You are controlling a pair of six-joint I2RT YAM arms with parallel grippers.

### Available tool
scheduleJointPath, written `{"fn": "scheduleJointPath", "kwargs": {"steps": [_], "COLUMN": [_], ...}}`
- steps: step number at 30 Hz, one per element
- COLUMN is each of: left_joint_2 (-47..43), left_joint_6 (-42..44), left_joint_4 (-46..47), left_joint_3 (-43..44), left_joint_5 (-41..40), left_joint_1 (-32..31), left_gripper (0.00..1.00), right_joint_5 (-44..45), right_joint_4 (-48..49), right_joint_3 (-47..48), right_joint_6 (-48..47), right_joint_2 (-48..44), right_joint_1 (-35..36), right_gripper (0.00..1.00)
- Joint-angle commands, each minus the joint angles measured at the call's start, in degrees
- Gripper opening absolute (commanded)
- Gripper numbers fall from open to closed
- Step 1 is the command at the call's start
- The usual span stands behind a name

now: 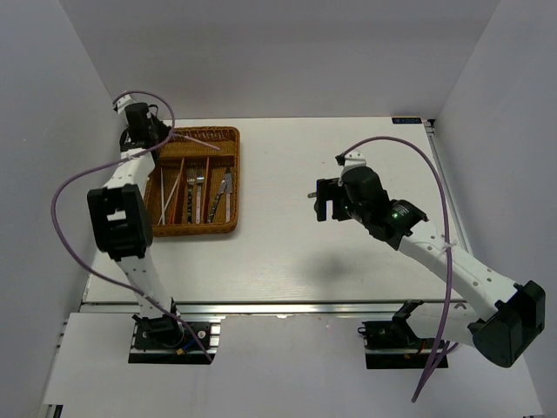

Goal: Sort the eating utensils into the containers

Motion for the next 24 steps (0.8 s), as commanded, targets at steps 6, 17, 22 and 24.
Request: {"fn": "scheduleJointPath", "kwargs": {"steps": [6, 17, 22, 24], "left_joint_2": [14.27, 14.2, 7.63, 4.89], "left_joint_6": [-6.3, -14.21, -12.38, -10.27], "left_joint_4": [4.62, 17.88, 14.4, 10.88], "left_joint_3": [16.46, 4.1, 2.23, 3.98], "left_joint_5": [6.02, 11.38, 9.98, 7.35], "left_joint_1": [3.43, 3.52, 3.52, 3.52], "left_gripper": [0.0, 0.62, 0.98, 0.98], "right_joint_5": [-3.84, -8.39, -3.0, 2.64], "right_joint_4": [2.93, 4.78, 4.35, 2.07], "right_joint_3": [-4.35, -3.48, 2.21, 5.39], "right_joint_6": [-2.08, -0.6, 4.93, 12.39], "right_joint_2": [0.87, 5.69, 12.53, 15.62], "right_joint_1": [-1.24, -5.28, -7.57, -8.36], "right_gripper": [0.89, 0.89, 0.89, 0.89]}}
